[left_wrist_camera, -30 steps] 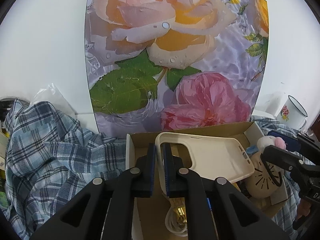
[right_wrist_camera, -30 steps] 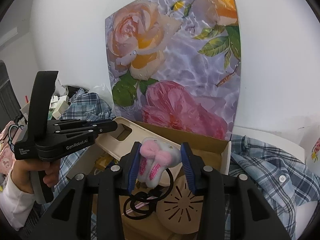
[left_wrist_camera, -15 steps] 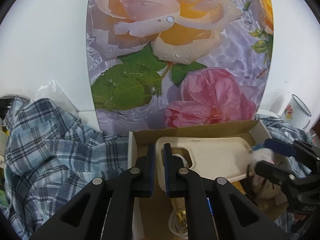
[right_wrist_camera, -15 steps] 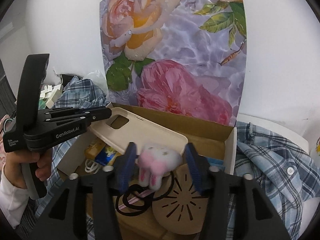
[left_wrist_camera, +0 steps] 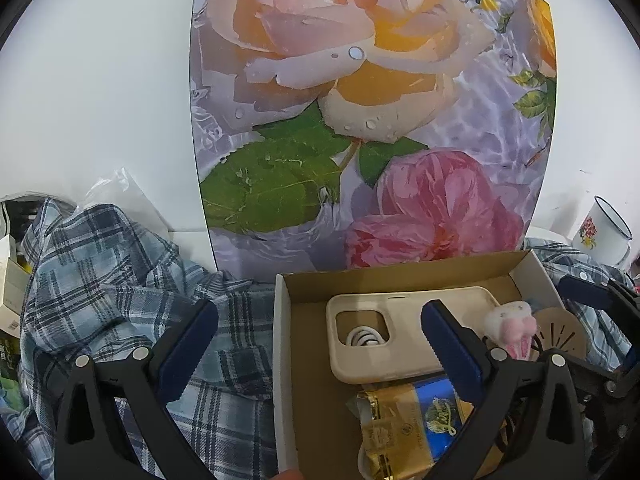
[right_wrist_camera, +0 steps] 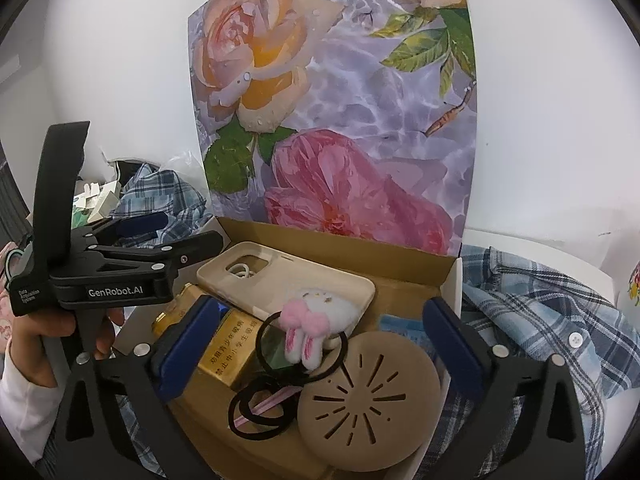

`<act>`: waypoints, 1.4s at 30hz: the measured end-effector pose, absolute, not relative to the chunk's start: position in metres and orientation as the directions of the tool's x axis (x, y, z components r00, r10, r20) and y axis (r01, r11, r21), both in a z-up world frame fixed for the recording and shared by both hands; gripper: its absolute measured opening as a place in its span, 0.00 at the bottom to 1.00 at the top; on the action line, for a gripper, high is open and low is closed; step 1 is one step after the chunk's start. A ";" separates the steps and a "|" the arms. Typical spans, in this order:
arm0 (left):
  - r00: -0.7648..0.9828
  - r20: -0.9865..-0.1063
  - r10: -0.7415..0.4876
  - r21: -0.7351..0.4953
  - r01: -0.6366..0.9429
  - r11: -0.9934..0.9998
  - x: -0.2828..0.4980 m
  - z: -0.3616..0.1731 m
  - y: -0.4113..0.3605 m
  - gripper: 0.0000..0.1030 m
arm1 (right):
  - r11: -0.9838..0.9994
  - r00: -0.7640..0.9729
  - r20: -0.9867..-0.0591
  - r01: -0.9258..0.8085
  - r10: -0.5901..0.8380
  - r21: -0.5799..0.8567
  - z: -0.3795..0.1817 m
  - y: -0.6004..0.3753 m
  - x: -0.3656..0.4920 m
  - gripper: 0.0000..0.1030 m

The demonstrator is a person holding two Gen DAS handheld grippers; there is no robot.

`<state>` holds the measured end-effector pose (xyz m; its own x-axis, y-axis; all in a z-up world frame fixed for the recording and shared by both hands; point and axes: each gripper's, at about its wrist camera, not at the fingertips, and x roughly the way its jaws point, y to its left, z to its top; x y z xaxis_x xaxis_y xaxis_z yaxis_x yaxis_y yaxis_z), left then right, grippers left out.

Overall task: Organize soft objects
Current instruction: 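Open both tools and raise them out of the box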

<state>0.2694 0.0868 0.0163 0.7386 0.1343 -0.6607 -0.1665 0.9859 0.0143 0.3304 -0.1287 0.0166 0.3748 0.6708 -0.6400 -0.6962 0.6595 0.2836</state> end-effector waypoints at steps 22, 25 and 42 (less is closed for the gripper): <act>0.810 -0.559 0.179 0.105 -0.145 0.984 0.246 0.050 0.052 1.00 | 0.703 0.508 -0.557 -0.679 0.658 0.211 0.047 -0.143 0.325 0.99; 0.823 -0.535 0.190 0.131 -0.142 0.981 0.240 0.061 0.045 1.00 | 0.712 0.533 -0.532 -0.669 0.659 0.212 0.059 -0.151 0.324 1.00; 0.895 -0.434 0.099 0.121 -0.051 0.991 0.197 0.111 0.016 1.00 | 0.691 0.613 -0.354 -0.707 0.706 0.153 0.136 -0.173 0.286 1.00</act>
<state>0.1973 0.0158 0.1107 0.8953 0.0990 -0.4343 -0.0510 0.9914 0.1208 0.2862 -0.1731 0.1359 0.6133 0.7062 -0.3537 -0.7069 0.6906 0.1529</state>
